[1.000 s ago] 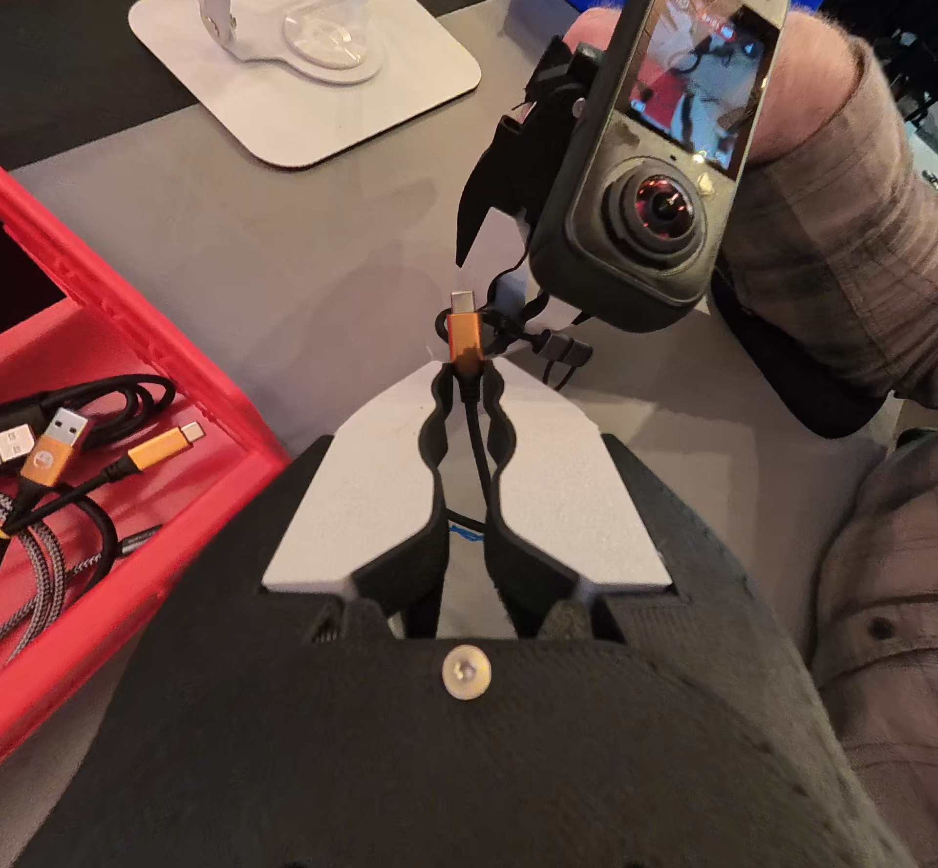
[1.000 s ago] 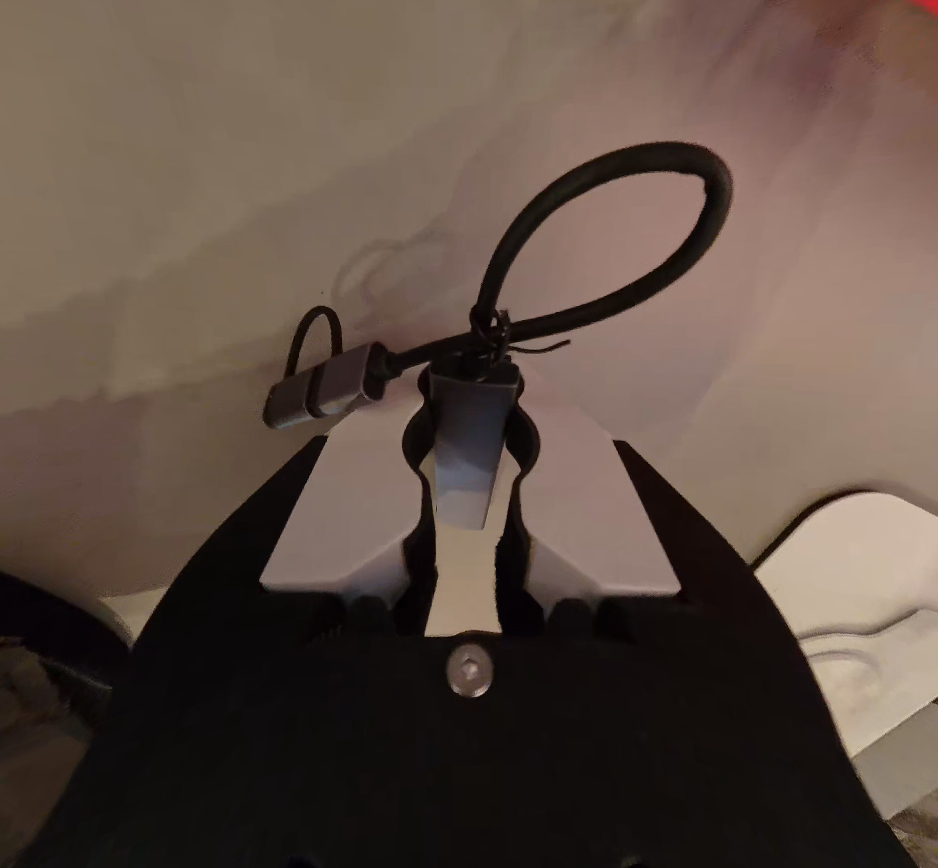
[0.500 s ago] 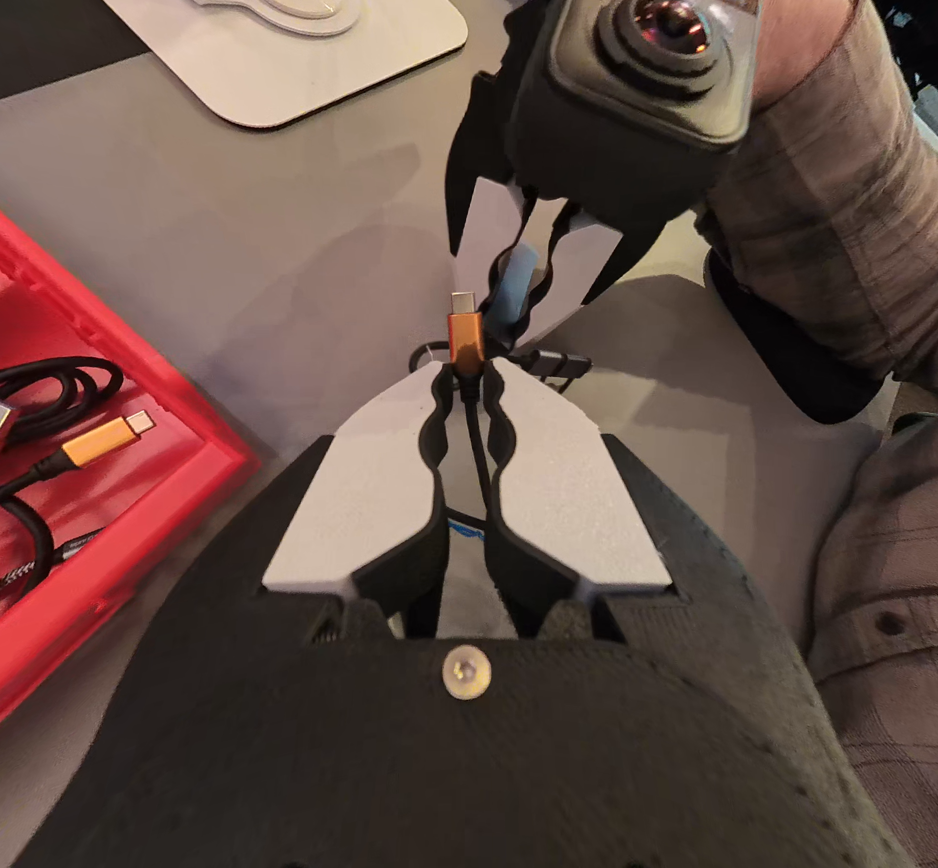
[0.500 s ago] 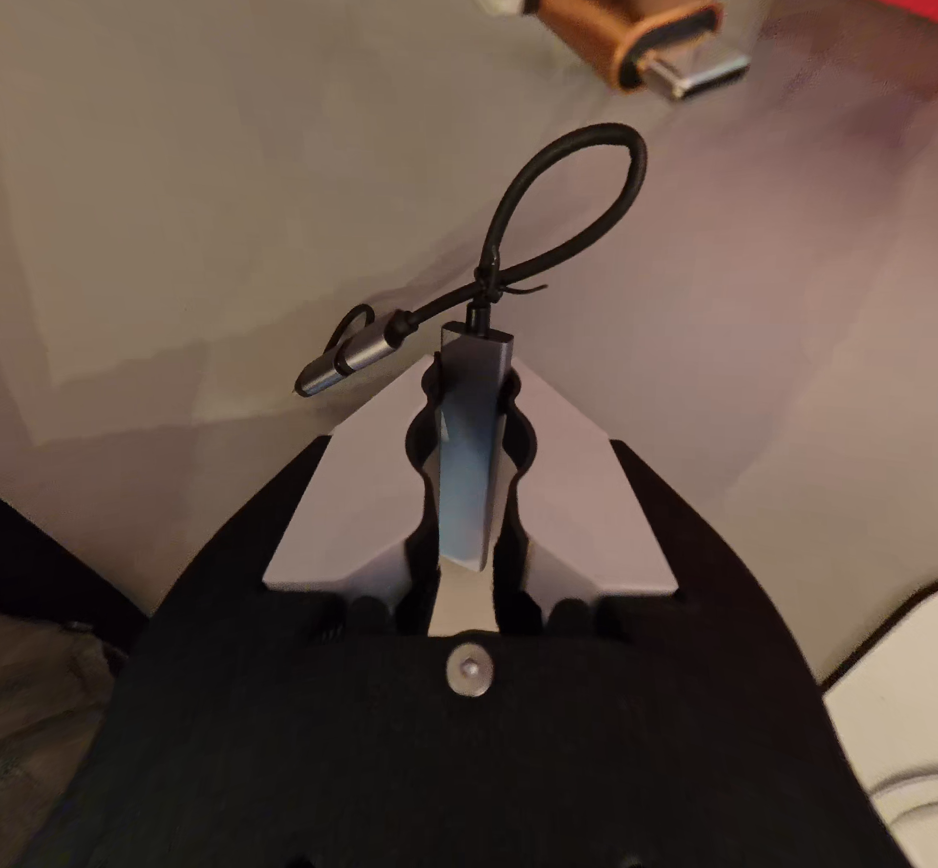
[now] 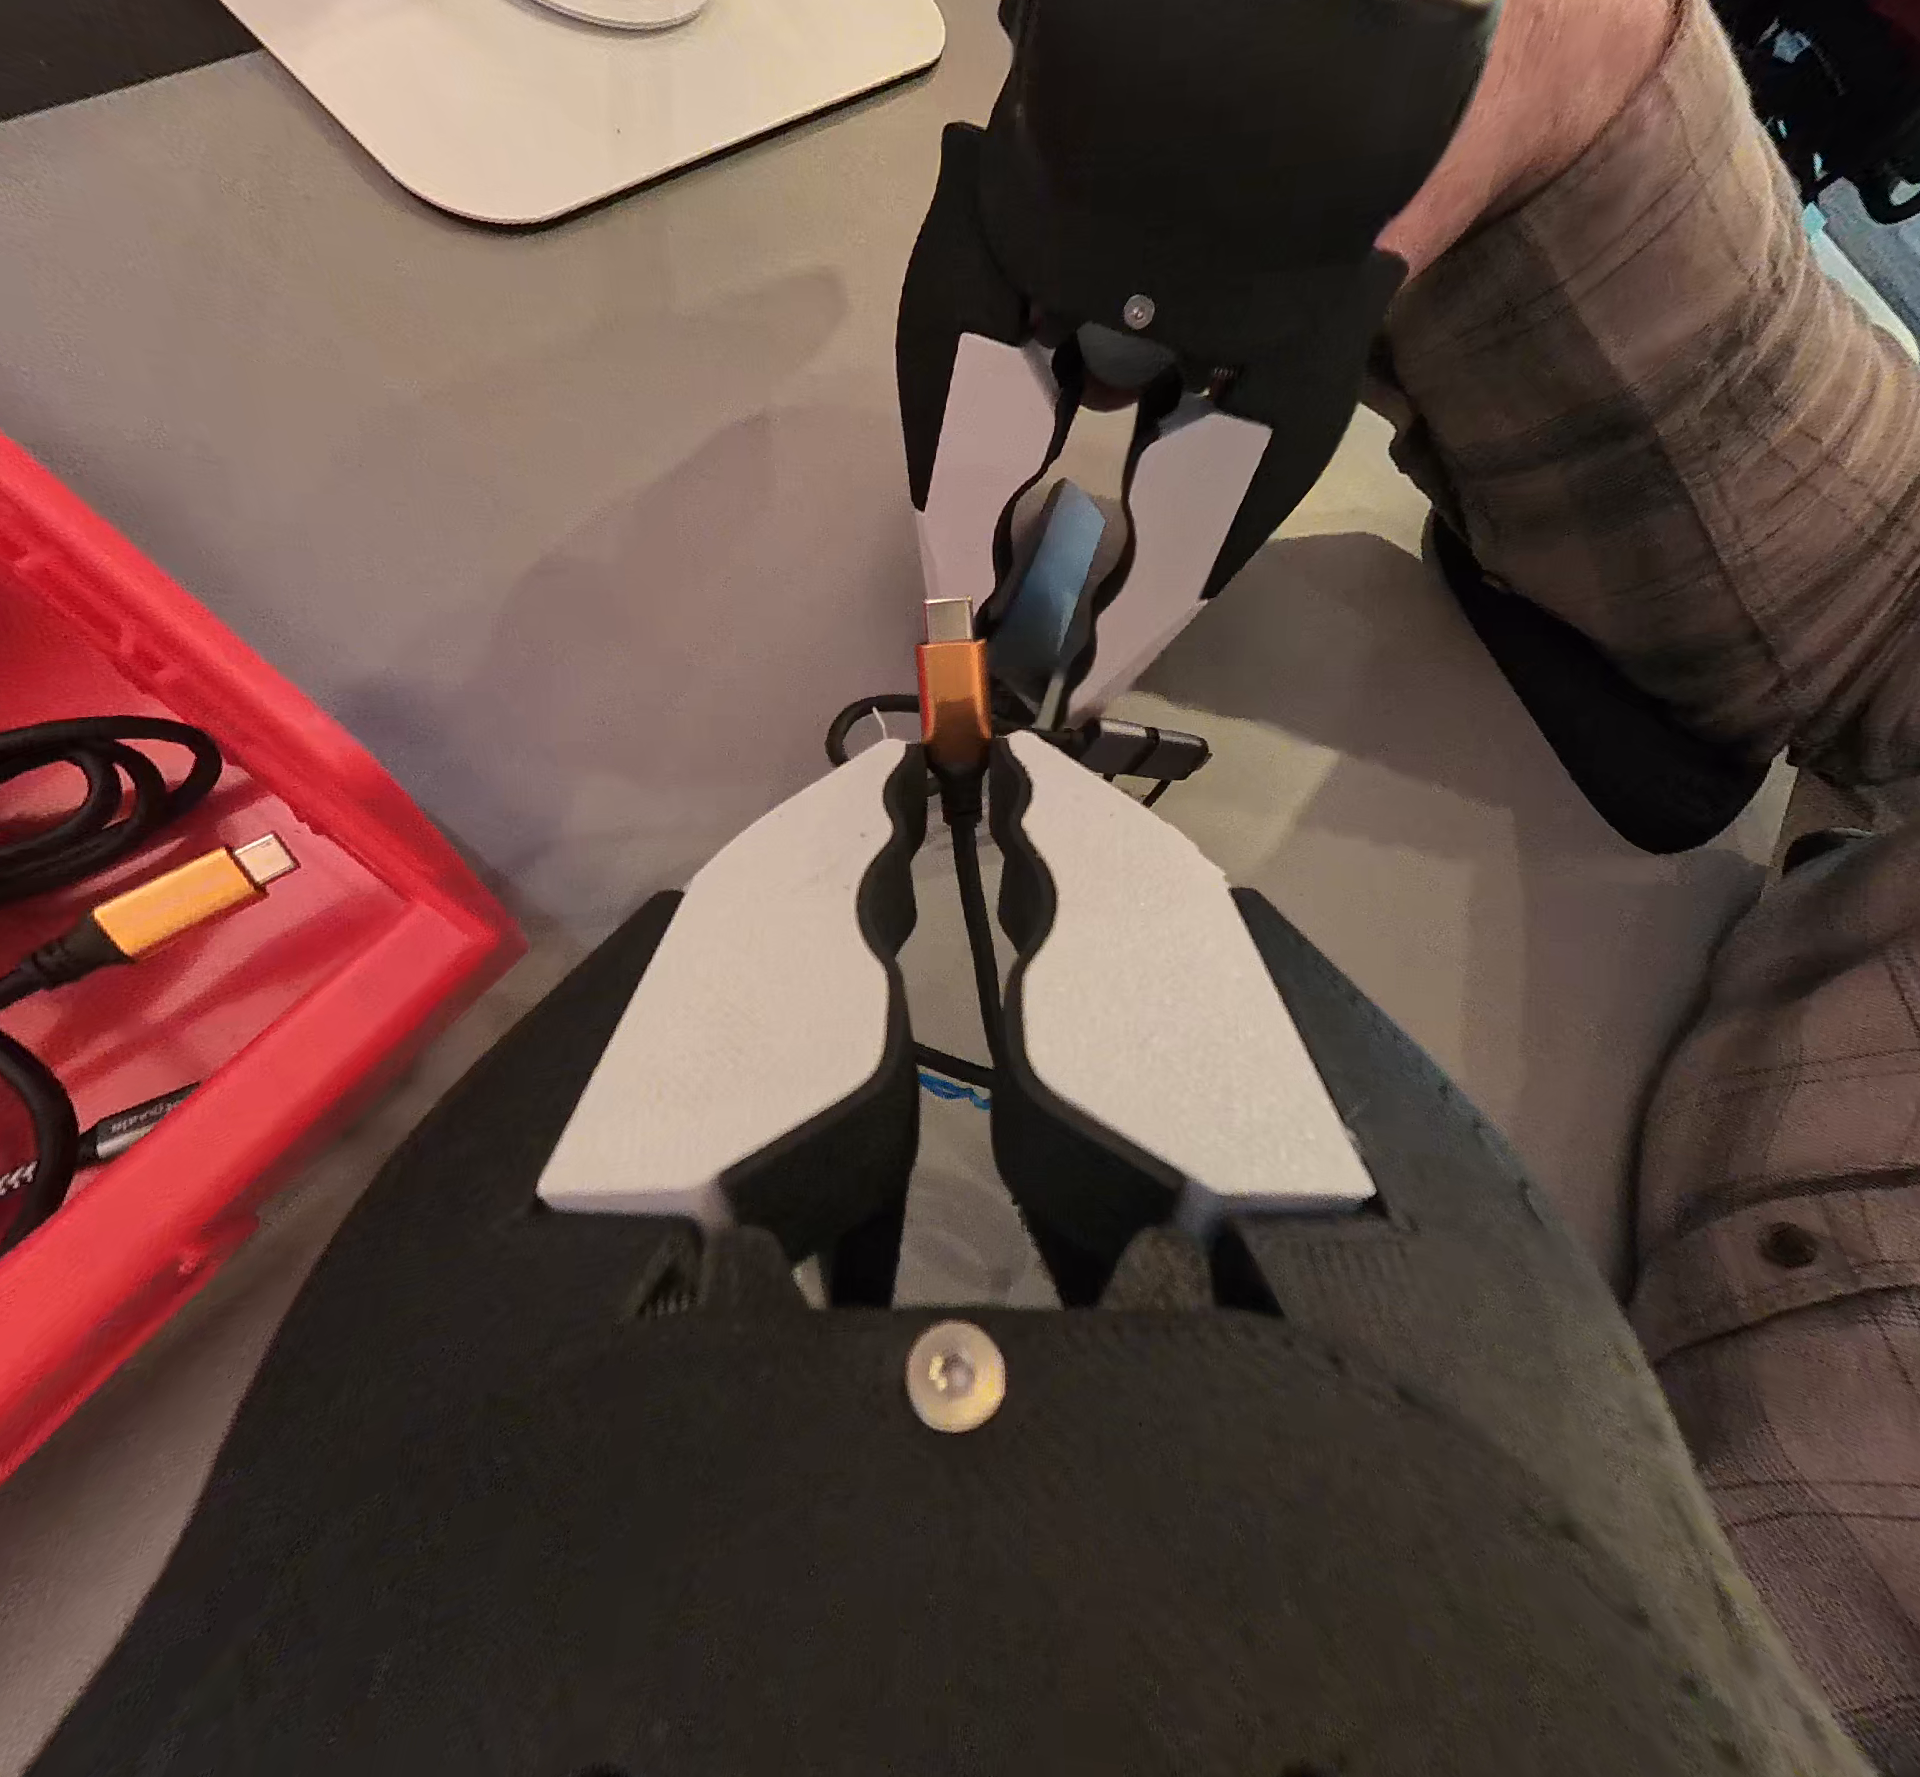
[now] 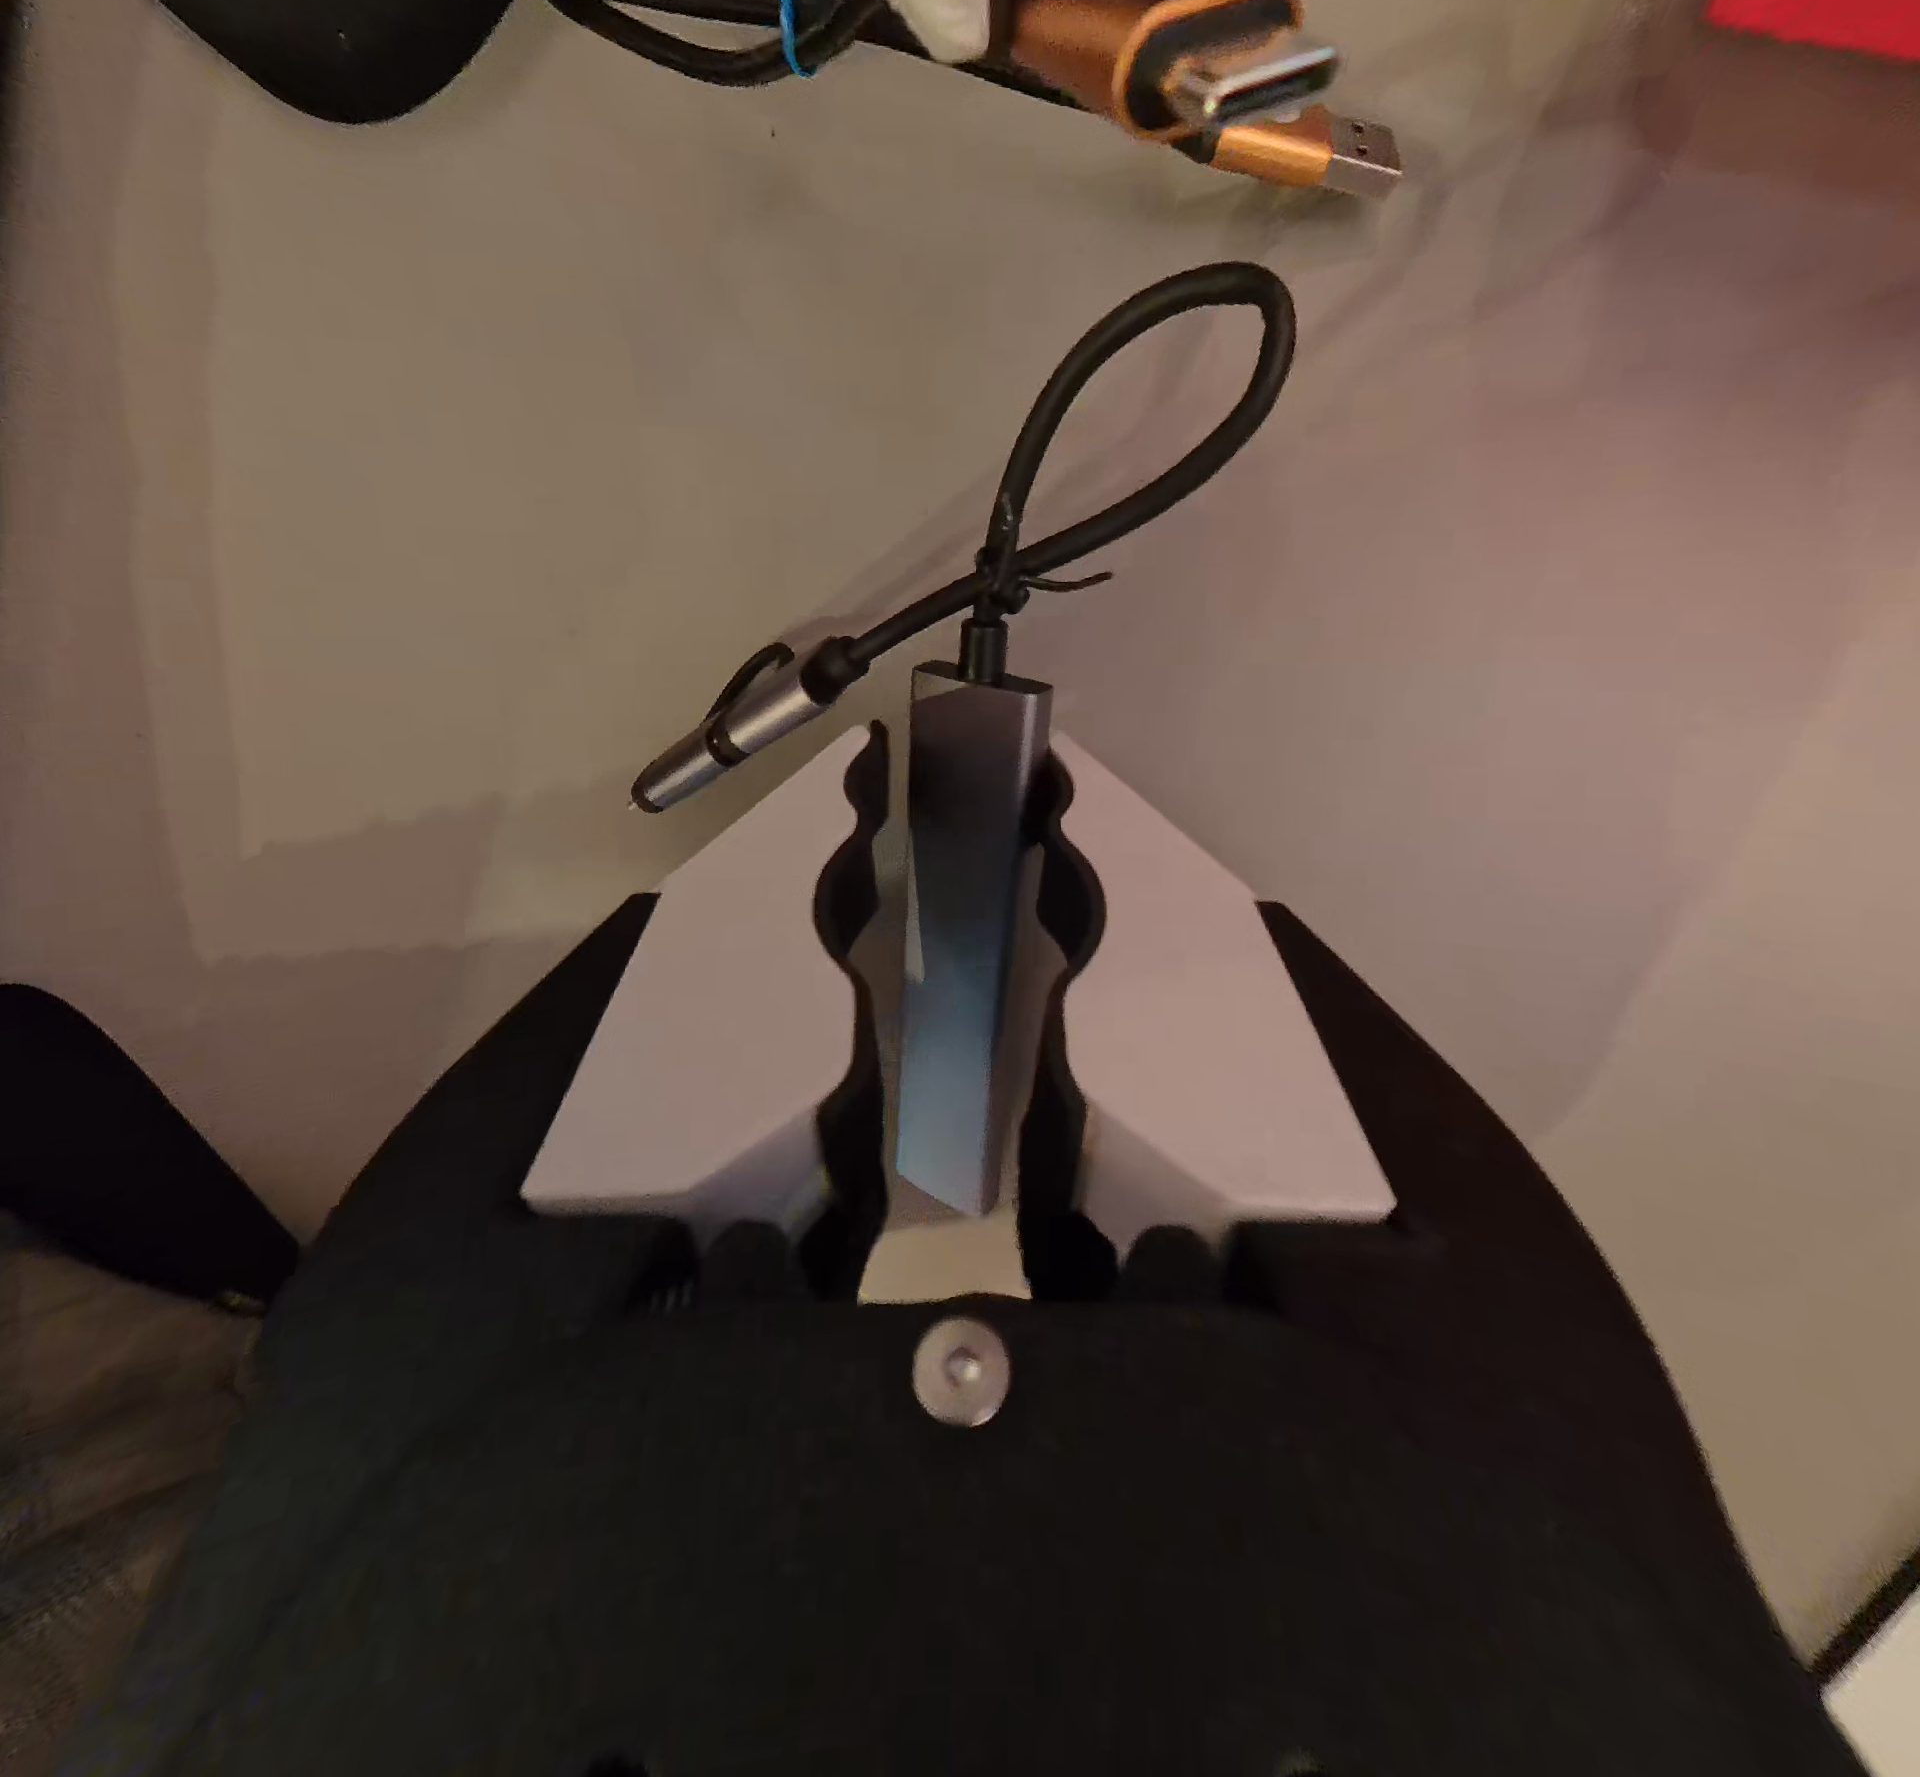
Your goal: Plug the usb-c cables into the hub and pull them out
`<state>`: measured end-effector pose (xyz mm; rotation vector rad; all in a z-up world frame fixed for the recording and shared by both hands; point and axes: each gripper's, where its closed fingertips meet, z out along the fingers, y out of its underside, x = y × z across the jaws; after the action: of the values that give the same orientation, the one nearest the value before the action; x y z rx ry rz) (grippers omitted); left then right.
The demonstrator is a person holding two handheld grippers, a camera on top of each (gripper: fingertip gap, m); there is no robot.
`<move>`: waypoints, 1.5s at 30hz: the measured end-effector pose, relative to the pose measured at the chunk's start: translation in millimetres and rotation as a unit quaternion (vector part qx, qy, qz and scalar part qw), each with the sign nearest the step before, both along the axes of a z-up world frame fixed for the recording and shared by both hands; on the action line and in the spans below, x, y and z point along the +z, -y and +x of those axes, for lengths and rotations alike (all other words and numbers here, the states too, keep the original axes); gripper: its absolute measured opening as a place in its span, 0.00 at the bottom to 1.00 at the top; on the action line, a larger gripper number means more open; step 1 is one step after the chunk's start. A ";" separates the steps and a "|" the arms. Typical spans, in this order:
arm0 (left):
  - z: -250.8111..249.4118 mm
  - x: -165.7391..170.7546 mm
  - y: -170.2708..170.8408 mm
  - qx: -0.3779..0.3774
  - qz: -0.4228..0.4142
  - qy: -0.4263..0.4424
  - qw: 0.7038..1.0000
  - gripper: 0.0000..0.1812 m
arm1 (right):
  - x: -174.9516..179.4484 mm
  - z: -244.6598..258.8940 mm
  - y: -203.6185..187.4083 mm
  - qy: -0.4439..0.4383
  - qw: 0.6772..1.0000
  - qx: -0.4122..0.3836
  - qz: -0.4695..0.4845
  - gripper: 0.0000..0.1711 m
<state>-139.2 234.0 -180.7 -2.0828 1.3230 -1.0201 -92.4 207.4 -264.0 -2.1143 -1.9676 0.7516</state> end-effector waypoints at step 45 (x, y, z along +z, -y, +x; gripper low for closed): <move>-11.8 87.3 13.7 -0.103 -0.088 0.030 0.990 0.07 | 167.0 -58.6 -33.5 -0.145 0.839 0.076 0.519 0.02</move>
<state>-151.0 220.4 -93.4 -2.0535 1.4884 -1.3194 -151.0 240.9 -97.0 -1.1219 -1.7443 -0.0521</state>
